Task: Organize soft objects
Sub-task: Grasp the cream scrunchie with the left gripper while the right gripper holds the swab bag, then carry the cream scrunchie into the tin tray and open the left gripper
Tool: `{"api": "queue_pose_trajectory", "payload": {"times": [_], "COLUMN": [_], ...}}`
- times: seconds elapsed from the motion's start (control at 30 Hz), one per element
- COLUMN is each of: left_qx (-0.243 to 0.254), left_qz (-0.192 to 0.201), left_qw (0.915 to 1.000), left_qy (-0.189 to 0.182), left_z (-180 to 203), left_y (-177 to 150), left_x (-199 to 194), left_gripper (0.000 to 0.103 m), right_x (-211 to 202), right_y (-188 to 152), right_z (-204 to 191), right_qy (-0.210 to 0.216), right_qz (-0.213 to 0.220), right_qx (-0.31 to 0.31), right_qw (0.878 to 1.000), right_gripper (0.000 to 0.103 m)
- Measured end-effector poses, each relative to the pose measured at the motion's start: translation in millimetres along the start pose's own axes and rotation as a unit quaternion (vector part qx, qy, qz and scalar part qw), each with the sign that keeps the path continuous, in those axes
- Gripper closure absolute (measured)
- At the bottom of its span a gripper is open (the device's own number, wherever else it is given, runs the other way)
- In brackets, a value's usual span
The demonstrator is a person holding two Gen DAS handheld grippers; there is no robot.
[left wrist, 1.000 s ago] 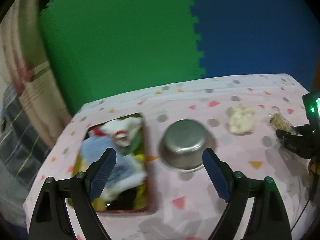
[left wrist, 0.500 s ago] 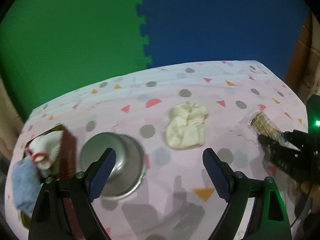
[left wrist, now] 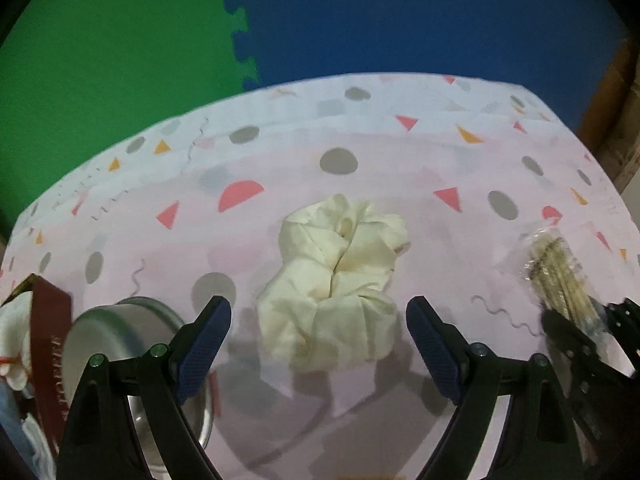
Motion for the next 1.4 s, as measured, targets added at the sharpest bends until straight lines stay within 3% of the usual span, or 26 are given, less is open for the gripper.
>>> {"api": "queue_pose_trajectory", "payload": {"times": [0.07, 0.13, 0.17, 0.27, 0.53, 0.83, 1.4], "left_qx": [-0.008, -0.018, -0.021, -0.011, 0.006, -0.010, -0.064], "left_qz": [-0.004, -0.010, -0.004, -0.005, 0.014, 0.029, 0.056], "left_qw": [0.9999, 0.9994, 0.9993, 0.9994, 0.9993, 0.9989, 0.9964], "left_qy": [-0.013, -0.029, -0.030, -0.032, -0.034, -0.037, -0.001], "left_z": [0, 0, -1, 2, 7, -2, -84], "left_y": [0, -2, -2, -3, -13, -23, -44], "left_x": [6, 9, 8, 3, -28, -75, -161], "left_gripper": [0.046, 0.056, 0.073, 0.090, 0.092, 0.092, 0.092], "right_x": [0, 0, -1, -1, -1, -1, 0], "right_y": [0, 0, 0, 0, 0, 0, 0], "right_z": [0, 0, 0, 0, 0, -1, -3], "right_qy": [0.001, 0.002, 0.001, 0.001, 0.000, -0.002, -0.005], "right_qz": [0.000, 0.000, 0.000, 0.000, 0.000, -0.001, -0.001], "right_qx": [0.001, 0.001, 0.002, 0.001, 0.001, -0.001, -0.004], "right_qw": [1.000, 1.000, 1.000, 1.000, 1.000, 1.000, 1.000], "right_gripper": [0.069, 0.069, 0.069, 0.069, 0.069, 0.069, 0.069]}}
Point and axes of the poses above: each gripper's, at about its wrist camera, not at the fingertips, and x roughly the way its jaws point, z to its right, y to its top, the point moved 7 cm from there along x, roughly the way its jaws point, and after that the axes turned 1 degree about y, right-handed, at the moved point
